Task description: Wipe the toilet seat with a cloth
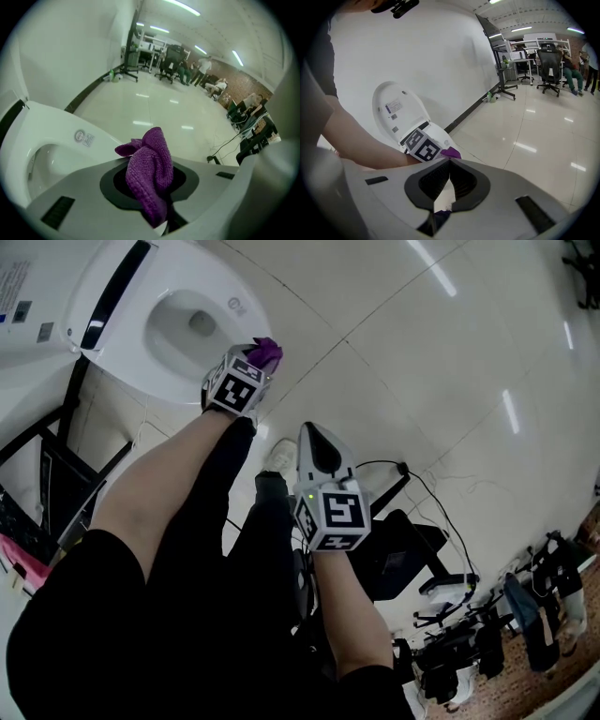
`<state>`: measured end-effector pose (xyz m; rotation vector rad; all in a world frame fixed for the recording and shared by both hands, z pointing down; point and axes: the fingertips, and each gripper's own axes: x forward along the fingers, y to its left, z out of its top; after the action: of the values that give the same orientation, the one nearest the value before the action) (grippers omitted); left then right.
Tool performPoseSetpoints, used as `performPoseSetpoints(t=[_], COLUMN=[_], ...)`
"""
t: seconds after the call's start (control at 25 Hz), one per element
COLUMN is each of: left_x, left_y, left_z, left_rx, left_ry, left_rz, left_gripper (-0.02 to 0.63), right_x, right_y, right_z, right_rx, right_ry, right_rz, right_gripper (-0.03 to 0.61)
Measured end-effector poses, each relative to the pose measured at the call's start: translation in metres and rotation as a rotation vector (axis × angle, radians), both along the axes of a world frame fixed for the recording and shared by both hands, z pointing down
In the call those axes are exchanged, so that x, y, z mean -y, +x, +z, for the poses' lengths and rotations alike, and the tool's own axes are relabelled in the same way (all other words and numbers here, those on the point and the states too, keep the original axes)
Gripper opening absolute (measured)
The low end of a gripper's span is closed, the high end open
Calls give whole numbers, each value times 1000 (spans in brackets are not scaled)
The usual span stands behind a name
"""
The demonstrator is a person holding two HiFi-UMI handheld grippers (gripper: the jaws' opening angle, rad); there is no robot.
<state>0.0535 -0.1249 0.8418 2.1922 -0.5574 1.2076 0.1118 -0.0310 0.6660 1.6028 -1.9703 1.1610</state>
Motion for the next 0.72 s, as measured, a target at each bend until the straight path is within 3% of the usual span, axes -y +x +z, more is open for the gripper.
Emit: performPoseSetpoints(t=[0.12,0.32,0.72], left_x=[15,15,-50], left_y=[6,-18,-63], left_z=[-38,-114,-301], left_rx=[-63,-84,-144], left_ry=[43,123,301], left_rz=[-40,-95,-136], left_gripper=[92,92,92], right_x=[0,-3,-17], right_y=[5,10,-2], right_z=[-13,-58,-194], right_rx=[-1,10,17], right_ry=[23,76,263], right_rz=[2,-9,-135], right_gripper=[17,17,17])
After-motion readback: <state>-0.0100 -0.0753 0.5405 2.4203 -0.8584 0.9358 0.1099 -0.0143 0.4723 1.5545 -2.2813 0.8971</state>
